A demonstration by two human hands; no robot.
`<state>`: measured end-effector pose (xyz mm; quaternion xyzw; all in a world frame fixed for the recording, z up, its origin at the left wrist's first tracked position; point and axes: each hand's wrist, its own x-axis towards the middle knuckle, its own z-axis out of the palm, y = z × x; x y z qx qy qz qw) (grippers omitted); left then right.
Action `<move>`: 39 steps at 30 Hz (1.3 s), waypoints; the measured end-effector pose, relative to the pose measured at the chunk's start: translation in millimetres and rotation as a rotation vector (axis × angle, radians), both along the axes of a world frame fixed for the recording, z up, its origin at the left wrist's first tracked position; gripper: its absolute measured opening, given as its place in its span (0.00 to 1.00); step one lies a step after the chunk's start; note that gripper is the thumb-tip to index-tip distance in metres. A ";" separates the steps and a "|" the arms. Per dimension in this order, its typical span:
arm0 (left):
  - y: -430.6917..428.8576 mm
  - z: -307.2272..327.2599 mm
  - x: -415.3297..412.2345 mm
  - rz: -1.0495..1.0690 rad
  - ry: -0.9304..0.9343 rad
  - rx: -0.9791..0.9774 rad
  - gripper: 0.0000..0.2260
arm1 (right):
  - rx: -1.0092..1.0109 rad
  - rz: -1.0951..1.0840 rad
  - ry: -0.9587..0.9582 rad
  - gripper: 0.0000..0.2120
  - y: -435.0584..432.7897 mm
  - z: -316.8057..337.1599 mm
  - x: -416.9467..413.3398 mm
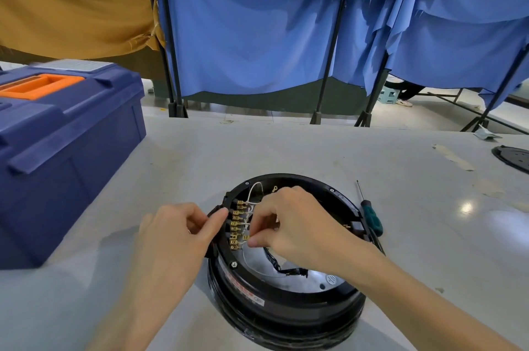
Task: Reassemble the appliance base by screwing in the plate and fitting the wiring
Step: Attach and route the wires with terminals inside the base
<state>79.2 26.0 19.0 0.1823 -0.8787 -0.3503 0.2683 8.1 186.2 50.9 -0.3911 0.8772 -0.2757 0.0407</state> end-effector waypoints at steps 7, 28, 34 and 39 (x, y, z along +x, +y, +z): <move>8.3 -7.1 2.3 0.054 -0.059 -0.068 0.21 | 0.050 0.002 0.042 0.04 -9.3 -6.1 0.5; 16.6 -6.1 4.6 0.075 -0.089 -0.179 0.24 | 0.006 -0.055 -0.012 0.06 -16.4 -11.1 3.8; 15.6 -6.4 4.5 0.063 -0.092 -0.164 0.24 | 0.020 -0.064 -0.017 0.11 -18.2 -9.1 5.3; 14.0 -6.1 3.9 0.061 -0.101 -0.166 0.24 | 0.017 -0.086 -0.026 0.11 -17.3 -10.2 5.8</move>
